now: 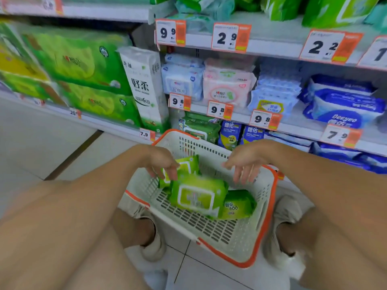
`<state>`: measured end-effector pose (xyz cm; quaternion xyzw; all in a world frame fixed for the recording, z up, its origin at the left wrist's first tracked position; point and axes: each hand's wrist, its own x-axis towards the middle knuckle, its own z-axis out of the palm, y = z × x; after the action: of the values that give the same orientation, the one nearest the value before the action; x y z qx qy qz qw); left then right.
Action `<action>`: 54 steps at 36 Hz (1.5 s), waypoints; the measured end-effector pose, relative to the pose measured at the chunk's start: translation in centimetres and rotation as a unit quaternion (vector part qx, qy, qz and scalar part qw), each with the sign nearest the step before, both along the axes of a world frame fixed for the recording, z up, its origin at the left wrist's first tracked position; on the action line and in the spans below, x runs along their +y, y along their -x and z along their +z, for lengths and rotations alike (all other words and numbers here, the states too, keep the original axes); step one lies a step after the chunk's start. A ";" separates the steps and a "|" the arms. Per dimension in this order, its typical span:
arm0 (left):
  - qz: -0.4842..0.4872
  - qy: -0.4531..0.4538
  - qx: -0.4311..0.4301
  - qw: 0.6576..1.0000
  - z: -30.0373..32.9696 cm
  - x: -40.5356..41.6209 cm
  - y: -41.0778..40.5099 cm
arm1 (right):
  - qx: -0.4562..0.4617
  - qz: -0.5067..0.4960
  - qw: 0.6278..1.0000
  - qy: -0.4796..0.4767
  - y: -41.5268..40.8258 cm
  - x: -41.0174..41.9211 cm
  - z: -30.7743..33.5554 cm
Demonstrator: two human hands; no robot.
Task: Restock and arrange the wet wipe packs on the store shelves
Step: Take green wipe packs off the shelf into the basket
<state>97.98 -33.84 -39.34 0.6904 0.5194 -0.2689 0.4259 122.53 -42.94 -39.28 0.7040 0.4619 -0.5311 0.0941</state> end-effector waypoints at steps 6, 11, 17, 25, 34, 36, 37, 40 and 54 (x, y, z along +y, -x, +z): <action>0.056 -0.086 -0.282 0.954 4.0 1.6 -6.7 | -0.170 -0.063 0.900 -0.397 -3.4 2.6 7.0; 0.092 -0.268 -0.516 0.808 14.1 3.8 -17.2 | -0.137 -0.244 0.673 -0.685 -10.5 3.3 13.7; -0.011 -0.377 -0.508 0.774 20.2 5.6 -28.4 | -0.225 -0.363 0.564 -0.707 -20.0 4.5 19.3; -0.039 -0.217 -0.412 0.884 20.0 8.9 -38.0 | 0.030 -0.531 0.687 -0.496 -29.6 8.4 20.2; -0.012 -0.255 -0.466 0.847 17.5 12.9 -42.2 | 0.141 -0.550 0.673 -0.474 -32.2 12.0 19.1; 0.009 -0.254 -0.465 0.848 17.8 13.0 -42.3 | 0.127 -0.542 0.687 -0.467 -32.7 12.0 19.1; 0.029 -0.253 -0.461 0.850 18.0 13.1 -42.3 | 0.113 -0.537 0.697 -0.462 -32.8 11.8 19.3; 0.093 -0.245 -0.444 0.857 18.8 14.2 -41.1 | 0.063 -0.503 0.733 -0.453 -32.6 10.9 20.3; 0.074 -0.224 -0.450 0.861 20.4 13.6 -35.1 | 0.072 -0.393 0.775 -0.490 -29.6 8.7 21.3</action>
<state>133.06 -20.21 -18.96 0.7723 0.3673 0.2267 0.4662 152.14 -34.22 -17.99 0.7344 0.3487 -0.2729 -0.5144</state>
